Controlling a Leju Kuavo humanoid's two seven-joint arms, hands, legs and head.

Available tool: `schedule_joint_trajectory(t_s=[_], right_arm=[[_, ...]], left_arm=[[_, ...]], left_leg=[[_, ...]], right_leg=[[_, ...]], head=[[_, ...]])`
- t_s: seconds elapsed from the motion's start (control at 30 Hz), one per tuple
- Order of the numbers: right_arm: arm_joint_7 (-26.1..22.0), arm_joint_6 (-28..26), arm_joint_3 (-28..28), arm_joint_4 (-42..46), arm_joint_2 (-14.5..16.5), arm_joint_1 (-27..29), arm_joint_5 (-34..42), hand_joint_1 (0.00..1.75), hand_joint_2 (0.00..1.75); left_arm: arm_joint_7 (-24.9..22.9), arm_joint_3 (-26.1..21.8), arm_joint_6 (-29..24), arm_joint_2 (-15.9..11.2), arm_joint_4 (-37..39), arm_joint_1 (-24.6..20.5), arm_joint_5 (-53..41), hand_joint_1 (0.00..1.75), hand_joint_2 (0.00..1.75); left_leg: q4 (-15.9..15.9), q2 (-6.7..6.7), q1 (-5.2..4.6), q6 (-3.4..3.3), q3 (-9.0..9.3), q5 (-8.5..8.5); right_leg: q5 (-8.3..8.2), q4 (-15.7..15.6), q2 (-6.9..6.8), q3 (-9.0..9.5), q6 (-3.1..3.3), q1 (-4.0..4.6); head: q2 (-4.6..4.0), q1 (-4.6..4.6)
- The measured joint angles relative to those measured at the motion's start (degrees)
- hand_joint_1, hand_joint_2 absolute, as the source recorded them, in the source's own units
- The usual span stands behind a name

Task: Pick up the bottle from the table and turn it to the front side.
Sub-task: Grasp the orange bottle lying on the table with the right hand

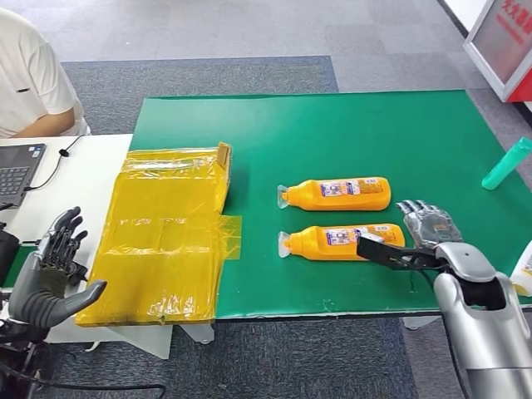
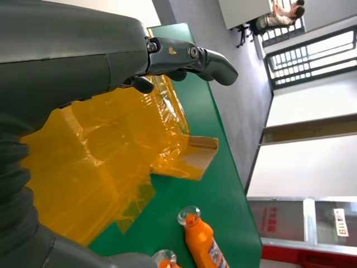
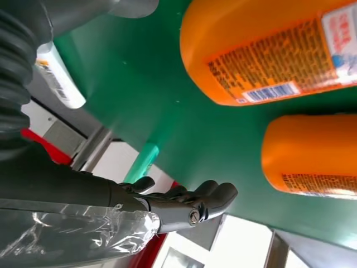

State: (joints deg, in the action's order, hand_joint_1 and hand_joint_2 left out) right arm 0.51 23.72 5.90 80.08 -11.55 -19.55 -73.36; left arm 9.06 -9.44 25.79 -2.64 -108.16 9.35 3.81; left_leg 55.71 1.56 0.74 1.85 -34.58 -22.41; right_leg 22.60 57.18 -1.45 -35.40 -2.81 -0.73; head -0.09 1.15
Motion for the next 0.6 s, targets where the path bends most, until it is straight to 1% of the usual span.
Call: schedule_joint_trajectory(t_s=[0.13,0.23,0.43,0.6], right_arm=[[-0.3,1.5,1.2,-6.3,-1.5,-5.3,1.9,0.0,1.75],[-0.4,1.8,2.3,-10.3,-2.4,-8.0,2.7,0.0,1.75],[0.3,2.4,3.6,-14.9,-3.1,-10.4,3.8,0.0,1.75],[1.7,6.6,4.4,-19.1,-3.1,-13.2,6.7,0.0,1.75]], left_arm=[[0.5,0.5,0.0,-0.9,0.9,-0.5,0.3,0.0,1.75],[0.7,0.8,-0.2,-1.4,1.2,-0.5,0.4,0.0,1.75],[1.0,0.8,-0.5,-1.8,1.7,-0.5,0.4,0.0,1.75],[0.8,1.2,-1.0,-2.2,2.1,-1.4,0.4,0.0,1.75]], left_leg=[[0.0,0.0,-0.01,-0.03,0.0,0.02],[0.0,0.0,-0.02,-0.04,-0.01,0.02],[0.0,0.0,-0.01,-0.03,-0.03,0.02],[0.0,0.0,-0.02,-0.04,-0.06,0.03]], right_leg=[[-0.01,0.0,0.0,0.0,-0.01,-0.01],[-0.01,0.0,-0.01,0.0,-0.01,-0.01],[0.0,0.0,0.0,-0.03,-0.01,-0.01],[-0.02,0.0,-0.01,-0.04,-0.02,-0.01]], head=[[0.0,0.01],[0.0,0.01],[-0.01,0.01],[-0.01,0.01]])
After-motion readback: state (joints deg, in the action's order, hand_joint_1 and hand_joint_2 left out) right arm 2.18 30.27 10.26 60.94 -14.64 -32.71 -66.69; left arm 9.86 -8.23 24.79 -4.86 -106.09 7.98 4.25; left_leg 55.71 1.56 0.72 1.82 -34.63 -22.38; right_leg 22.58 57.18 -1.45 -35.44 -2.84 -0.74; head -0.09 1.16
